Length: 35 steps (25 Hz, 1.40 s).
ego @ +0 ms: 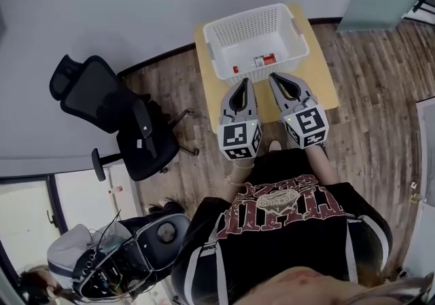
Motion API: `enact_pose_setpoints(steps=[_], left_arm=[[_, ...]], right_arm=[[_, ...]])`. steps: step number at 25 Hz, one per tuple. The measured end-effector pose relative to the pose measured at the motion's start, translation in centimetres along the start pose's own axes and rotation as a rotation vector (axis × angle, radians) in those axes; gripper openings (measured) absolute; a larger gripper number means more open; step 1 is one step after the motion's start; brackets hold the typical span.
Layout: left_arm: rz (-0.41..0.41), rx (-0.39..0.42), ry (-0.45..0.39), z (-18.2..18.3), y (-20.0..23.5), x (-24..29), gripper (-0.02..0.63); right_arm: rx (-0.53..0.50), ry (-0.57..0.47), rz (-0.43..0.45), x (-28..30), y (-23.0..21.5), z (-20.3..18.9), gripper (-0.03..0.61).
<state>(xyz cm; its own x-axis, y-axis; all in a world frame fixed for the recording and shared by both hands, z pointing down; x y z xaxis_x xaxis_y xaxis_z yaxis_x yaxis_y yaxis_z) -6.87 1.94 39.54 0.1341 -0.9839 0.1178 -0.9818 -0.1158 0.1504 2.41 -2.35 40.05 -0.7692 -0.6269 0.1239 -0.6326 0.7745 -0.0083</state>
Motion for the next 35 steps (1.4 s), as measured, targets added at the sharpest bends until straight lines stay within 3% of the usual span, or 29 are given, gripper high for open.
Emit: enact_pose_setpoints(steps=[17, 35], left_arm=[[-0.044, -0.002, 0.012, 0.5, 2.2, 4.5, 0.048], [-0.059, -0.038, 0.030, 0.7, 10.8, 8.4, 0.048]], right_arm=[[0.011, 0.018, -0.054, 3.3, -2.4, -0.2, 0.018], [-0.024, 0.078, -0.076, 11.7, -2.8, -0.6, 0.018]])
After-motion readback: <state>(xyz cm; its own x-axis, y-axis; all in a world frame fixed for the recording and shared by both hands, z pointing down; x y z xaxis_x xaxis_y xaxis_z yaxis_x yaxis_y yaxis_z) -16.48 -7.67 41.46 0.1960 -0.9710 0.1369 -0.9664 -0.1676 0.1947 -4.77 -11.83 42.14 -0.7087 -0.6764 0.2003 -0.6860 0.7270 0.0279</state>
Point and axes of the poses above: the fingertips, and each gripper's own axes: x forward along the fingers, y to its left, z out of its top, the point moved 4 cm from there along -x, backward along the fingers, and after that the axes turned 5 degrees about -z, right-handed, at the moved point
